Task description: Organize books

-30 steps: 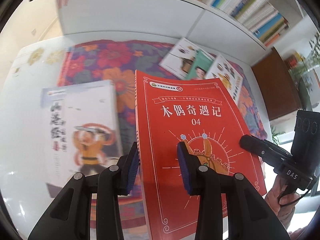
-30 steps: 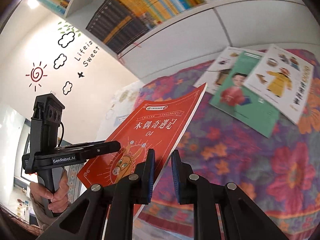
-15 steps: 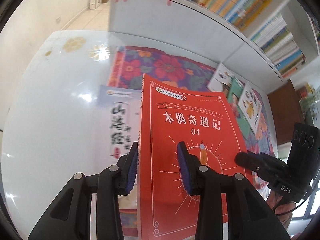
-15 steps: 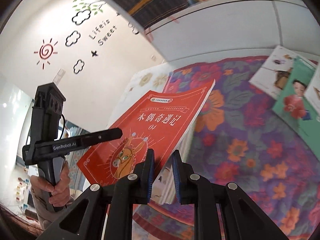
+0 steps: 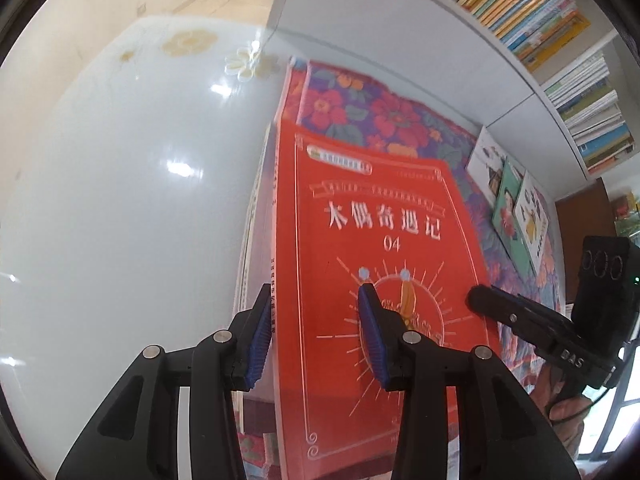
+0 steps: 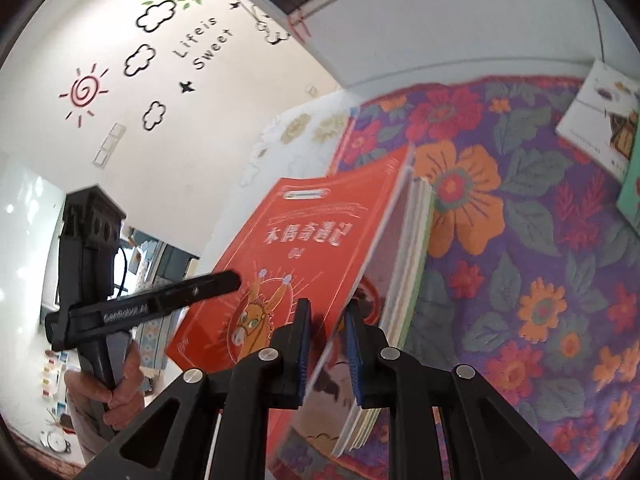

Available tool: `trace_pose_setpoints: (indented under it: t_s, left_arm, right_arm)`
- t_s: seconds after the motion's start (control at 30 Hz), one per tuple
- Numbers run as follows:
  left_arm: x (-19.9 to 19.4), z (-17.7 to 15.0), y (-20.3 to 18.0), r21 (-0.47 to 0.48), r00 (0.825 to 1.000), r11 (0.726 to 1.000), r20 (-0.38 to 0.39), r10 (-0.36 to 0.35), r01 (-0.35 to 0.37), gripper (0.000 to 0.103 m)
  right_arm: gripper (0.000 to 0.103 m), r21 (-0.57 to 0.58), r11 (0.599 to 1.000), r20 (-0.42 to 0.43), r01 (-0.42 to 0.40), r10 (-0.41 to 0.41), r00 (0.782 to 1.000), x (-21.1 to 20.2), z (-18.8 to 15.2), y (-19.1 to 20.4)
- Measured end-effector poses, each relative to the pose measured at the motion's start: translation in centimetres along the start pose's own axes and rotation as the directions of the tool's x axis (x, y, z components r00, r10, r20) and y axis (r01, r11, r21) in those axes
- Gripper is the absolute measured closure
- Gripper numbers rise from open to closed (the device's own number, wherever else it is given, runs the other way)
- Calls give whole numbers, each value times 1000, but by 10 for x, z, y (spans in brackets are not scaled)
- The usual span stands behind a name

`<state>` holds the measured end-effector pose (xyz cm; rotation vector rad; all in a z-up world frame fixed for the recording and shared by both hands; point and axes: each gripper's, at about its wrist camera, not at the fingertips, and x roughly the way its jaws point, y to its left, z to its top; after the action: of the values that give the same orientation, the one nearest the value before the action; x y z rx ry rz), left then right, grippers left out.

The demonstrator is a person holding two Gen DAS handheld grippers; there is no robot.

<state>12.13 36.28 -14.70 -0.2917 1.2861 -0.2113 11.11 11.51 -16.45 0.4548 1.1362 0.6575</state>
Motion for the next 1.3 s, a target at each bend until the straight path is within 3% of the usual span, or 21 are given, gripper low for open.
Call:
trace_pose_setpoints:
  t_s: [0.37, 0.93, 1.3]
  left_arm:
    - [11, -2, 8, -28, 999, 999, -45, 17, -18, 64]
    - [9, 0, 5, -32, 994, 994, -36, 99, -101, 61]
    - [-21, 3, 4, -105, 981, 978, 61, 186, -179, 61]
  right_arm:
    - [86, 55, 998, -64, 19, -15, 998, 25, -4, -16]
    - [86, 75, 997, -46, 23, -20, 999, 21, -13, -13]
    - [86, 108, 994, 16, 31, -33, 999, -2, -16, -23]
